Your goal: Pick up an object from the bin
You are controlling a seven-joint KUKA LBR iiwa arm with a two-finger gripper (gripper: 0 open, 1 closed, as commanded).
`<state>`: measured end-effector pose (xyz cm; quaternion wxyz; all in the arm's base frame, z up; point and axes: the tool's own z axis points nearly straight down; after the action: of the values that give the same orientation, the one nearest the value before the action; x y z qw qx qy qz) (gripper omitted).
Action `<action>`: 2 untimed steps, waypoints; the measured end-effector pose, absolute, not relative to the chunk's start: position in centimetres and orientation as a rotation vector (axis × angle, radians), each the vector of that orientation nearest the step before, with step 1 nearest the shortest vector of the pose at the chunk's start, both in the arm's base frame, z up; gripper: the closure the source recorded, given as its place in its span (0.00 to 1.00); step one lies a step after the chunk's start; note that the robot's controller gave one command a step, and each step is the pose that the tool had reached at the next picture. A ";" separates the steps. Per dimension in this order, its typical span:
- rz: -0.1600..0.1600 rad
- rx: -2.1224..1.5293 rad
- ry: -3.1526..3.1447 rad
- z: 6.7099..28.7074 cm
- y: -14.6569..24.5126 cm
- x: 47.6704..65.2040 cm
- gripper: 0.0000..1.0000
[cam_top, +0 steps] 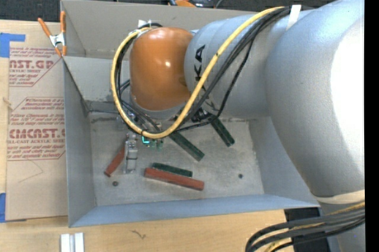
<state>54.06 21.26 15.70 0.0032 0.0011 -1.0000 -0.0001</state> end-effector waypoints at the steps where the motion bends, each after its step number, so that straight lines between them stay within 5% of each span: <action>1: -0.007 -0.158 -3.143 22.1 23.2 52.7 0.00; 2: 0.004 0.052 -3.135 7.7 18.9 51.0 0.00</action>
Offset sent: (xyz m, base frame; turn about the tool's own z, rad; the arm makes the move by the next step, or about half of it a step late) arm -0.0141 0.0165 0.0608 0.1049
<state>51.04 18.90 7.67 0.0029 0.0166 -0.9999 0.0014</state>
